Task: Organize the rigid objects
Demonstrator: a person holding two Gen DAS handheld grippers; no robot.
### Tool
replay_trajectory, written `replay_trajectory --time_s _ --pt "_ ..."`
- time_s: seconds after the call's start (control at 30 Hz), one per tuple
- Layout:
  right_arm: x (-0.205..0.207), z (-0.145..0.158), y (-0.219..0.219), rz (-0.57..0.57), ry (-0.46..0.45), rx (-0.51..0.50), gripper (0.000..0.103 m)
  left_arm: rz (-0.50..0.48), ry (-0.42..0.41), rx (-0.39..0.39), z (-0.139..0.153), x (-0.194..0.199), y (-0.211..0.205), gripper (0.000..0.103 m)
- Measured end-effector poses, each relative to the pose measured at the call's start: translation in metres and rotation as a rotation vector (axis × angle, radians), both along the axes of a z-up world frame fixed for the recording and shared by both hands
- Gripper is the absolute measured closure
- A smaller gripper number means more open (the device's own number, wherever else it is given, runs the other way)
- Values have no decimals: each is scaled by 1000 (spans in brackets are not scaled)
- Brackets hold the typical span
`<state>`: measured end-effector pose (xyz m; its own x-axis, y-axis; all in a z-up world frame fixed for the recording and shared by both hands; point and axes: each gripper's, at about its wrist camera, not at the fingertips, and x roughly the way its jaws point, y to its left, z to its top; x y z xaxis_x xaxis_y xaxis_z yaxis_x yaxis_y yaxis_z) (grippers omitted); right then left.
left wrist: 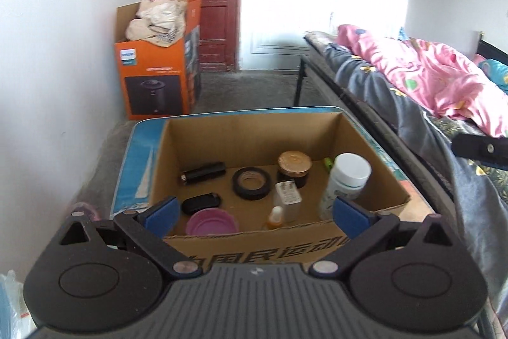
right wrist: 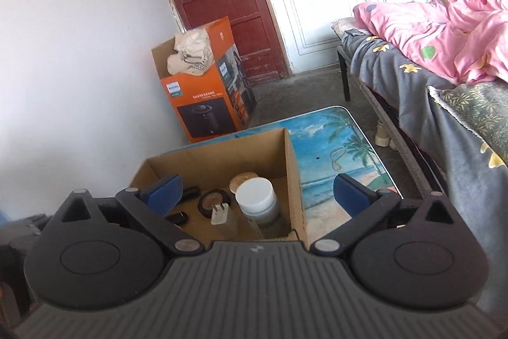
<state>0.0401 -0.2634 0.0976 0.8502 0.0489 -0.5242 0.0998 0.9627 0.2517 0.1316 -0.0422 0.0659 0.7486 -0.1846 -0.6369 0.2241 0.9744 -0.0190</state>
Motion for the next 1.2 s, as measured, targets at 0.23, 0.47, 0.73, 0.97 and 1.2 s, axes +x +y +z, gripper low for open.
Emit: replay_trajectory --time_s 0.23,0.47,0.73,0.97,1.2 --pt "3 -27 59 -3 82 -155 1 138 37 87 -13 0 27 0" --pt "20 -46 96 -3 127 -187 1 151 66 54 -25 1 38 0" --pt "39 -56 115 39 170 -179 1 160 114 32 -33 8 37 0" --pt "47 -62 110 38 189 -167 1 154 116 52 -34 8 30 0" --pt "51 -66 101 27 198 -164 1 149 104 68 -31 10 23 0"
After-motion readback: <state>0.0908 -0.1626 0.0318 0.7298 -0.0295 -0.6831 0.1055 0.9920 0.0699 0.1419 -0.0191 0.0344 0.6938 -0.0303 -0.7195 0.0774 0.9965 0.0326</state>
